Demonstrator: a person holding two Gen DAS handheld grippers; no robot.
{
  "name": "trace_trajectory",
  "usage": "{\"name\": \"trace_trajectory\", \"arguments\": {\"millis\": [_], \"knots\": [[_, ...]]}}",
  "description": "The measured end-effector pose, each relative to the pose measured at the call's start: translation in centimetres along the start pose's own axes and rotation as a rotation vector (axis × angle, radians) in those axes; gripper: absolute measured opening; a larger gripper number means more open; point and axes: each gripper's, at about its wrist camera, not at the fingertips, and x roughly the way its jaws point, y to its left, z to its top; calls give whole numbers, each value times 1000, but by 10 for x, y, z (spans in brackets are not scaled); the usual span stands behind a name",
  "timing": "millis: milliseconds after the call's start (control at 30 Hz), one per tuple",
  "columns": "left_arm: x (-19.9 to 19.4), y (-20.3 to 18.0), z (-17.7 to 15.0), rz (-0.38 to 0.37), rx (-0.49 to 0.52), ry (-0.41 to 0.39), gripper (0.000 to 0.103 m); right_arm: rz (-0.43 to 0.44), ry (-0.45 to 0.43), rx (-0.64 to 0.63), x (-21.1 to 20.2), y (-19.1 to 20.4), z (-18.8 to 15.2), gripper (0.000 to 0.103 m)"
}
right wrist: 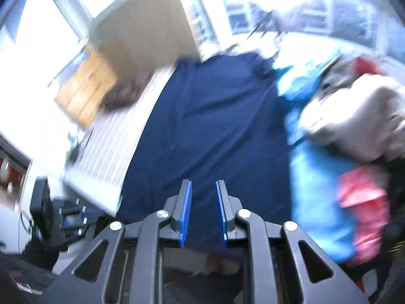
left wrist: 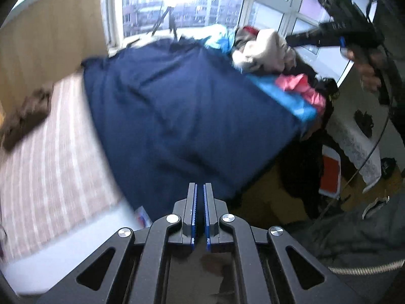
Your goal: Fold clothes
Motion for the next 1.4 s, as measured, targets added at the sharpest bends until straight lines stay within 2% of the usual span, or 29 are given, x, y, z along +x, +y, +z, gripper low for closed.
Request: {"name": "trace_trajectory", "arguments": {"millis": [67, 133, 300, 400, 467, 567, 700, 800, 867, 967, 1033, 1100, 1133, 1167, 1200, 1300, 1400], "knots": [[5, -5, 30, 11, 26, -26, 5, -40, -65, -2, -26, -15, 27, 25], [13, -8, 65, 9, 48, -51, 7, -88, -92, -57, -37, -21, 59, 25], [43, -15, 158, 58, 81, -128, 9, -170, -82, -208, -28, -40, 136, 25], [79, -10, 210, 73, 34, -126, 9, -156, -30, -264, 12, -65, 170, 25], [108, -6, 240, 94, 5, -108, 9, -142, 12, -295, 56, -85, 191, 25], [154, -1, 283, 127, -36, -78, 9, -99, 76, -276, 127, -115, 213, 25], [205, 12, 324, 130, -123, -38, 10, -52, 157, -243, 213, -150, 237, 25], [240, 24, 347, 107, -171, 7, 14, -51, 226, -225, 251, -175, 239, 25], [264, 28, 359, 66, -176, 50, 23, -50, 279, -214, 267, -192, 235, 25], [295, 26, 373, 74, -156, 91, 37, -67, 315, -240, 274, -207, 224, 21], [316, 27, 385, 91, -147, 117, 41, -120, 336, -268, 278, -212, 217, 8], [337, 31, 393, 113, -159, 147, 43, -170, 350, -284, 283, -219, 212, 3], [346, 34, 395, 112, -167, 162, 39, -169, 355, -272, 284, -224, 211, 1], [354, 38, 396, 106, -175, 173, 17, -163, 361, -257, 284, -230, 211, 0], [360, 42, 396, 95, -182, 177, 2, -160, 366, -251, 285, -234, 211, 0], [354, 54, 388, 53, -223, 136, 3, -159, 382, -260, 287, -243, 212, 0], [331, 65, 379, 50, -258, 81, 2, -185, 393, -308, 286, -242, 211, 0]]}}
